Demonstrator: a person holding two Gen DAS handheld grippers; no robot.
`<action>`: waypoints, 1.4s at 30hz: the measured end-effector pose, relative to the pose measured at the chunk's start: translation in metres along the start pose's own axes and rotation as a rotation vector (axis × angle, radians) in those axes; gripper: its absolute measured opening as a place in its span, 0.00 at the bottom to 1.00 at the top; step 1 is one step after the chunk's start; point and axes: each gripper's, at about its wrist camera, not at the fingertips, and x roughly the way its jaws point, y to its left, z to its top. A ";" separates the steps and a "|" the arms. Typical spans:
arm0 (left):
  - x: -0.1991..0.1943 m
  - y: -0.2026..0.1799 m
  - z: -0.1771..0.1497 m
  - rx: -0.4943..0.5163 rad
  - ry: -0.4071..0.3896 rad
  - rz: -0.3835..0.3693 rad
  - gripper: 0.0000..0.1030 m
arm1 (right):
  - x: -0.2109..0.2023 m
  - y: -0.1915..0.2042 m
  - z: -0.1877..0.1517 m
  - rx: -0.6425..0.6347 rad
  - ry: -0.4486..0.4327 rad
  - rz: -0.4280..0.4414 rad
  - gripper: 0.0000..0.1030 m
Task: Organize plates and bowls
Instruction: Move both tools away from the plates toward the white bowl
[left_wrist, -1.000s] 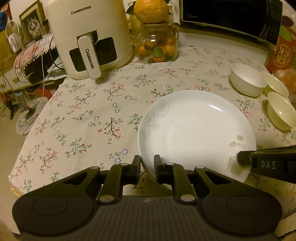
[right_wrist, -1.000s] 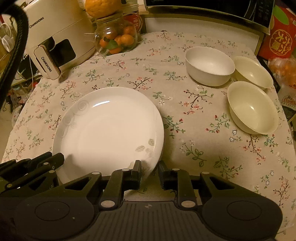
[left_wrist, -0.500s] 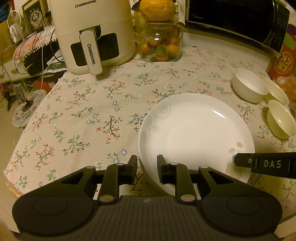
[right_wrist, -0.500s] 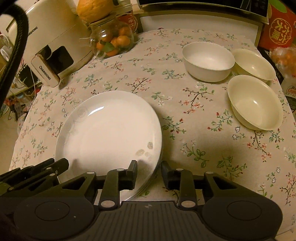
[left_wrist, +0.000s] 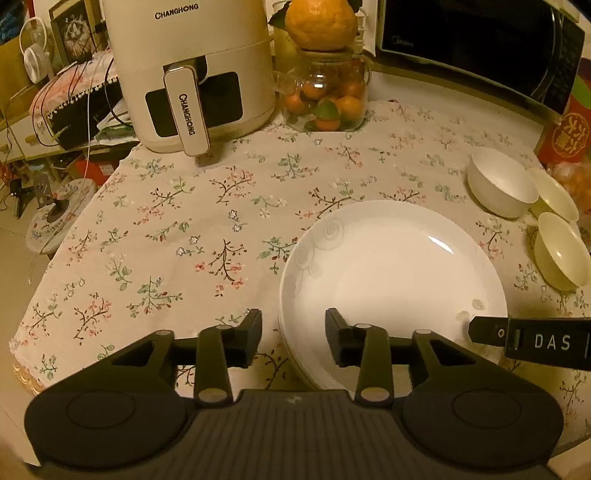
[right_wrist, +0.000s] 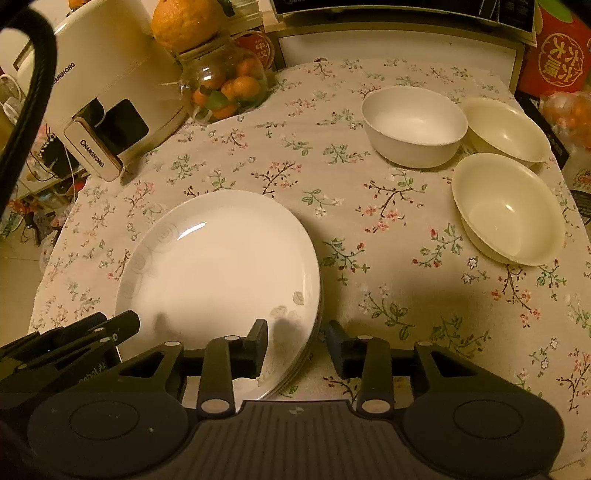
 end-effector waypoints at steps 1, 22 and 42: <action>-0.001 0.000 0.001 -0.002 0.001 0.002 0.40 | 0.000 -0.001 0.000 -0.001 0.002 0.003 0.35; -0.016 -0.039 0.065 0.023 -0.115 -0.032 0.85 | -0.046 -0.052 0.044 0.064 -0.147 0.019 0.67; 0.069 -0.116 0.137 -0.009 -0.036 -0.228 0.80 | -0.023 -0.141 0.121 0.290 -0.179 0.067 0.65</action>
